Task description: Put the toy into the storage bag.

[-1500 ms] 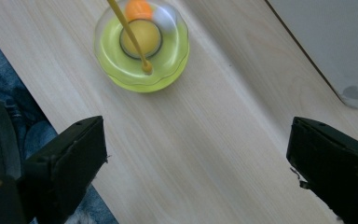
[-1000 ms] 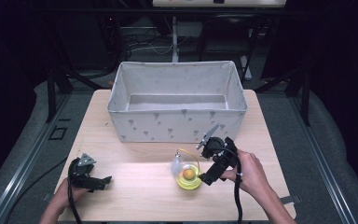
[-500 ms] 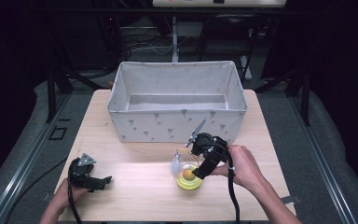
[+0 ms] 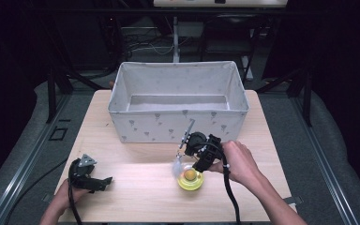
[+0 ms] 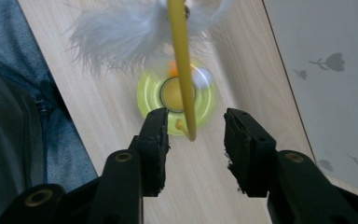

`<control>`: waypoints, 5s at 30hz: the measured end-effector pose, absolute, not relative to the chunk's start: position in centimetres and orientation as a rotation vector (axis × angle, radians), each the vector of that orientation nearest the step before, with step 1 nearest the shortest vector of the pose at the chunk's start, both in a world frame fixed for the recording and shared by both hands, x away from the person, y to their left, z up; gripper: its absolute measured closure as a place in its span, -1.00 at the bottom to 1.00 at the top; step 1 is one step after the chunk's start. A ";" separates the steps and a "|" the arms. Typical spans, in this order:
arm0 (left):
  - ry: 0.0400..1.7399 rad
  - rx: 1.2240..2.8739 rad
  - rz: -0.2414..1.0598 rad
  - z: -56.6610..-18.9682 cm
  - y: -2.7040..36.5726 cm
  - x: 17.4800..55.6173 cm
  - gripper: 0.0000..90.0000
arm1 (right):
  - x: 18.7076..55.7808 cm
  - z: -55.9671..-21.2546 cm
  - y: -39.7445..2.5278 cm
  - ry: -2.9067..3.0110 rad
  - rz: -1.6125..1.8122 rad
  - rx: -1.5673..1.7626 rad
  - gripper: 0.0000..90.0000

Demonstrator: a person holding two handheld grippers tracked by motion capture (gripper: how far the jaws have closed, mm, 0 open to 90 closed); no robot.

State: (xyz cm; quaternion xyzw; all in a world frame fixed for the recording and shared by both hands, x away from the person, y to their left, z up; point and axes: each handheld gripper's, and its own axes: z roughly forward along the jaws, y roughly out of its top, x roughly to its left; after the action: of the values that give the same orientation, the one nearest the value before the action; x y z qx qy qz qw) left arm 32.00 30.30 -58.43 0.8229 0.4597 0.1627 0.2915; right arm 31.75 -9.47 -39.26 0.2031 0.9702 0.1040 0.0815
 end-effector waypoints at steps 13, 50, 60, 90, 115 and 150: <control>1.225 2.194 0.434 -58.4 30.3 32.0 -1.00 | 32.2 -39.5 -8.9 2.947 0.235 0.571 0.71; 1.223 2.200 0.424 -58.4 30.3 32.0 -1.00 | 32.7 -37.5 -8.6 2.972 0.190 0.557 0.95; 1.221 2.201 0.423 -58.4 30.3 32.0 -1.00 | 33.2 -36.5 -9.3 2.947 0.175 0.580 0.95; 1.221 2.200 0.423 -58.4 30.3 32.0 -1.00 | 35.7 -35.1 -12.8 2.895 0.167 0.731 0.95; 1.221 2.200 0.423 -58.4 30.3 32.0 -1.00 | 37.7 -33.5 -15.2 2.856 0.177 0.851 0.95; 1.222 2.201 0.423 -58.4 30.3 32.0 -1.00 | 38.2 -28.9 -16.0 2.804 0.172 0.847 0.95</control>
State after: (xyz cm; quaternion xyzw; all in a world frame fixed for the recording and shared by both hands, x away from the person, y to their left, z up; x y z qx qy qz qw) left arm 32.02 30.34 -58.36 0.8251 0.4582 0.1585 0.2901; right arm 38.17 -15.96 -28.86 0.2873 0.9504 0.0583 0.1036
